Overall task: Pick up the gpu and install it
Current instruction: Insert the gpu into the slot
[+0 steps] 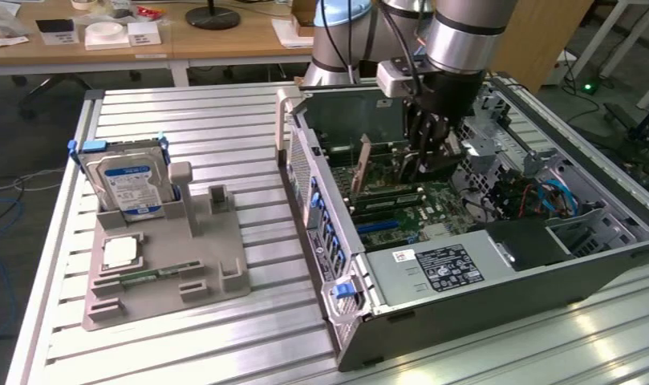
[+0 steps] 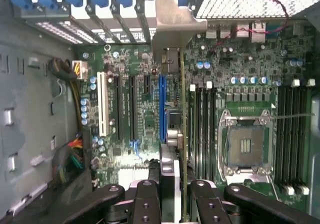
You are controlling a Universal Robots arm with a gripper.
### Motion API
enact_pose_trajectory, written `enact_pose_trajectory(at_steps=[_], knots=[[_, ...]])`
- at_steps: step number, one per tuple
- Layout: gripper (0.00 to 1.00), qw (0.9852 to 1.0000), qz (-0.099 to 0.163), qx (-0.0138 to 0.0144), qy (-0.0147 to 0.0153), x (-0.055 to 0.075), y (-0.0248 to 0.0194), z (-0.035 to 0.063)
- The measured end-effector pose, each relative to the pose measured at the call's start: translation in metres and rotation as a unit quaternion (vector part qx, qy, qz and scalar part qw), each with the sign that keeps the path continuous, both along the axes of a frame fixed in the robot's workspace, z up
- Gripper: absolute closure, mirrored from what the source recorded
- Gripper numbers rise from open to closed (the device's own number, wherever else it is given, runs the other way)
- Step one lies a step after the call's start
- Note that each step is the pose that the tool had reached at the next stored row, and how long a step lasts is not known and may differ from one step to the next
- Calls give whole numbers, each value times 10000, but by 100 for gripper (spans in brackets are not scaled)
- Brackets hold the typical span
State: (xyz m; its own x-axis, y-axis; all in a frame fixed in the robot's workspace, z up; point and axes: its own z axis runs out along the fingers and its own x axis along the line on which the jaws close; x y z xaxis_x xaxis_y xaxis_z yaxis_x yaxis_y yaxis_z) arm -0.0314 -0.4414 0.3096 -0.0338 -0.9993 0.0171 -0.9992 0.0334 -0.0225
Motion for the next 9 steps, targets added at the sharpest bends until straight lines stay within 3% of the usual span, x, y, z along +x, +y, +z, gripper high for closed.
enact_pose_trajectory(at_steps=[9], knots=[[72, 10000, 0, 1, 0, -63, -26, -105]])
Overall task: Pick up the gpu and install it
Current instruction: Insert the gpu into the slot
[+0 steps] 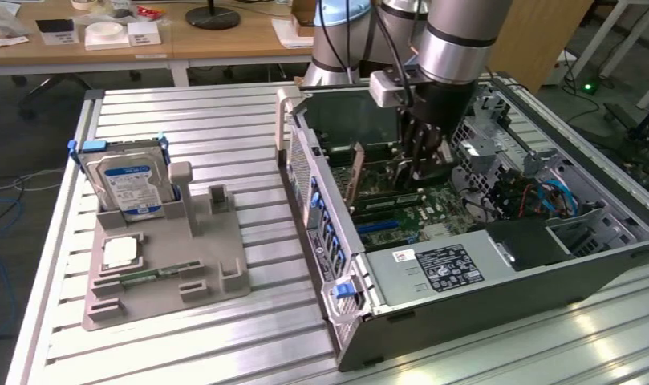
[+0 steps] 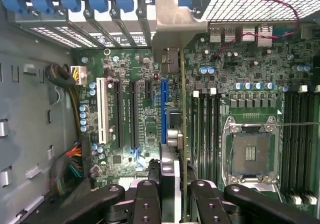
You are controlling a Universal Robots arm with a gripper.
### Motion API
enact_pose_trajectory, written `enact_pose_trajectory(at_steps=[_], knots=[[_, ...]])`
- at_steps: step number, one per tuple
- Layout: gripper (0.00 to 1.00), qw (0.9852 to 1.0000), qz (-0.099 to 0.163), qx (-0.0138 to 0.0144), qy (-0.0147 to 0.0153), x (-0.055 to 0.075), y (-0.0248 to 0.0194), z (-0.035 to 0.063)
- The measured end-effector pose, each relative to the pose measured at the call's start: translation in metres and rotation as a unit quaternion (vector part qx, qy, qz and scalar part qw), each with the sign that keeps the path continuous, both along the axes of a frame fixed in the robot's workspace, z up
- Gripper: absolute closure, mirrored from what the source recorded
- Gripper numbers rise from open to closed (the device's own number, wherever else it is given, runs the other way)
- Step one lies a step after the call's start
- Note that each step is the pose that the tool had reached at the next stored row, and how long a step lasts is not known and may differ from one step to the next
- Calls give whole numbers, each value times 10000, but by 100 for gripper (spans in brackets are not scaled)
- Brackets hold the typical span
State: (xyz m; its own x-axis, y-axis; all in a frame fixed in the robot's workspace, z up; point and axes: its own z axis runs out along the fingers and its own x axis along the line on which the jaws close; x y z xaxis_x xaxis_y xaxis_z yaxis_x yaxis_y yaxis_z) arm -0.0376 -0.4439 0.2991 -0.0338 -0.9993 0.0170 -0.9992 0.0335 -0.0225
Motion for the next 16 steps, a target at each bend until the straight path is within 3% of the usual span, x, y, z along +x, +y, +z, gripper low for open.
enact_pose_trajectory(at_steps=[16], knots=[[72, 10000, 0, 0, 0, -132, -9, -242]])
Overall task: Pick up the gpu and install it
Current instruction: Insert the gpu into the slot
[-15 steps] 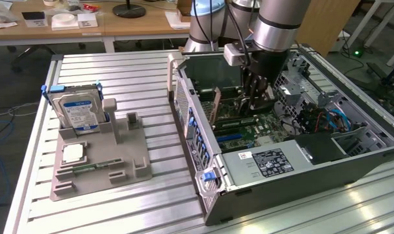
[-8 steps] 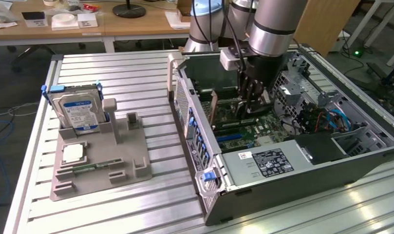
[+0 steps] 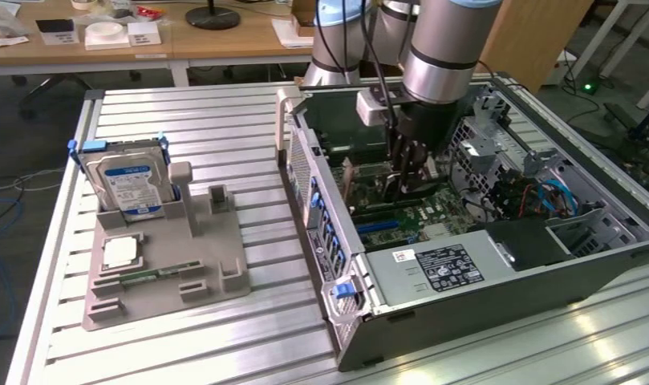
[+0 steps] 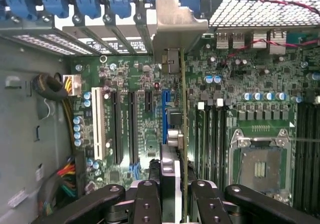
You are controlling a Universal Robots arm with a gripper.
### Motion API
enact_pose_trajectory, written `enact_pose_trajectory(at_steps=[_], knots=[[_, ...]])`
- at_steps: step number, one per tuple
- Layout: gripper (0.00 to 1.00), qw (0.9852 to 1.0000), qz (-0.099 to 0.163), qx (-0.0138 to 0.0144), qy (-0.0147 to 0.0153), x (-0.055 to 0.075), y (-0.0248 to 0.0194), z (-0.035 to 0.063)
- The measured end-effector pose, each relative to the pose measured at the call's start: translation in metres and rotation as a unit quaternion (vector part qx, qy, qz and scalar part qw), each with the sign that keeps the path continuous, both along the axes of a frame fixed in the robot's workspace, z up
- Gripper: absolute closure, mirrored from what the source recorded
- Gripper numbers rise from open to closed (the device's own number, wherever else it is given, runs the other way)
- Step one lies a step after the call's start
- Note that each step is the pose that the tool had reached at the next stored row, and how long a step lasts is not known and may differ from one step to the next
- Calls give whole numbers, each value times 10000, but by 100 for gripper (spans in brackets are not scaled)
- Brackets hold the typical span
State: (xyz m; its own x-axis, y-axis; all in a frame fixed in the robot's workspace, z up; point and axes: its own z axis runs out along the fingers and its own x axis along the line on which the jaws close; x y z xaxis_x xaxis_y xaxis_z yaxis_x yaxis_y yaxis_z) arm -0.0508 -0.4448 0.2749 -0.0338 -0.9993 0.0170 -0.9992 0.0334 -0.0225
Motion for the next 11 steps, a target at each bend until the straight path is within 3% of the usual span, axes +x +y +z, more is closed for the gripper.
enact_pose_trajectory(at_steps=[7, 11], knots=[[72, 10000, 1, 0, 0, -11, -2, -24], [72, 10000, 1, 0, 0, -10, -30, -31]])
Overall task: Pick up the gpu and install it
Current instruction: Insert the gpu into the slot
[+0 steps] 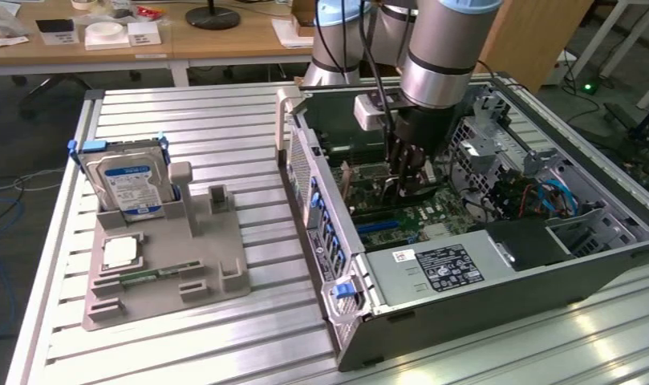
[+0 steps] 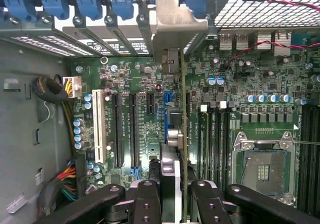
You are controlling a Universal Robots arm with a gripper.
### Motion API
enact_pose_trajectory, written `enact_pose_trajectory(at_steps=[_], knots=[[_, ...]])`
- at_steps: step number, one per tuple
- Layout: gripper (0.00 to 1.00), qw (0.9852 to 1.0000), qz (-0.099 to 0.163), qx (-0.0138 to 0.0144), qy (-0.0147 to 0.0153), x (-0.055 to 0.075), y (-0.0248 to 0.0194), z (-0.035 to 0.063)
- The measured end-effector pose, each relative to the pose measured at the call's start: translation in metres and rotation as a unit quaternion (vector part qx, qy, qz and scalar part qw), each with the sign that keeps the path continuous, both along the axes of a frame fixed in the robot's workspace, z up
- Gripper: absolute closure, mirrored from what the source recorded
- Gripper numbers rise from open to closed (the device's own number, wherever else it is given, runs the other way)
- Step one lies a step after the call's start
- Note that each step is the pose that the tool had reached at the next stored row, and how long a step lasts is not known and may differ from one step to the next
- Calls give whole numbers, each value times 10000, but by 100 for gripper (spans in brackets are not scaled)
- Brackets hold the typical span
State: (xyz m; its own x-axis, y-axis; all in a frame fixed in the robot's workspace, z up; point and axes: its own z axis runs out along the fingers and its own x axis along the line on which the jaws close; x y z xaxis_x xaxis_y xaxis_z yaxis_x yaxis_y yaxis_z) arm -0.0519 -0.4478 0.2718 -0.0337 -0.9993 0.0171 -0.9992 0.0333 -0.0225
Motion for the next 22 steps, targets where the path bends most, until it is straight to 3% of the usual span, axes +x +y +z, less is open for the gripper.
enact_pose_trajectory(at_steps=[22], knots=[[72, 10000, 37, 2, 0, -101, -29, -217]])
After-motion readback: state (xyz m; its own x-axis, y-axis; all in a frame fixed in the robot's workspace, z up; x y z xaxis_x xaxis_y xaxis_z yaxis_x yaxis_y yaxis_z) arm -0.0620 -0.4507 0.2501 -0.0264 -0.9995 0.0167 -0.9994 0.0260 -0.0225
